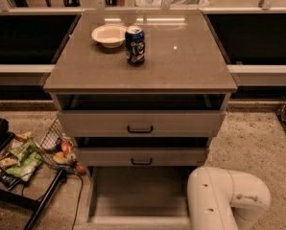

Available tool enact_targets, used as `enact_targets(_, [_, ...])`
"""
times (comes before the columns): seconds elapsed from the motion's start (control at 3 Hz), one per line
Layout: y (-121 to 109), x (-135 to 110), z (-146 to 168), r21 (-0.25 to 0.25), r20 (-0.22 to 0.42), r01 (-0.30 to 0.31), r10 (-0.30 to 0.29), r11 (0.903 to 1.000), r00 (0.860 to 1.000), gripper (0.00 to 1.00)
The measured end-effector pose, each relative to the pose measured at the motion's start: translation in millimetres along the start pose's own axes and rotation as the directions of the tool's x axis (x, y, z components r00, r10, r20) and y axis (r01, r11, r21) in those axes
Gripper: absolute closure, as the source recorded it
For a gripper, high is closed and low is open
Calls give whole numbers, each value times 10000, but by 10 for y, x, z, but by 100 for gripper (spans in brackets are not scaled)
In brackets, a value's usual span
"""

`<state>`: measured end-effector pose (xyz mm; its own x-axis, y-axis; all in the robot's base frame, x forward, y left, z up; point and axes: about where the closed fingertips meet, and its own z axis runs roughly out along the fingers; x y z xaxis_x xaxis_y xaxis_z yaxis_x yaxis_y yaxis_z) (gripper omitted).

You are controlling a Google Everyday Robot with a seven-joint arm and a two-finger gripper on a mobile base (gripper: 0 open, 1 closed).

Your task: Close bottom drawer

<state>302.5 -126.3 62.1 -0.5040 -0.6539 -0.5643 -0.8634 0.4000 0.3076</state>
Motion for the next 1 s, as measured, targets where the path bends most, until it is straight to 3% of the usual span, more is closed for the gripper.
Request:
enact_targets(0.33, [-439,-142,-107,83,442,25,-29,10000,9990,100])
enact_targets(0.67, [-439,-142,-107,82,442,25,-28,10000,9990,100])
enact_targets(1.0, [-589,-301,-26,-65,523,430,-426,9991,9977,100])
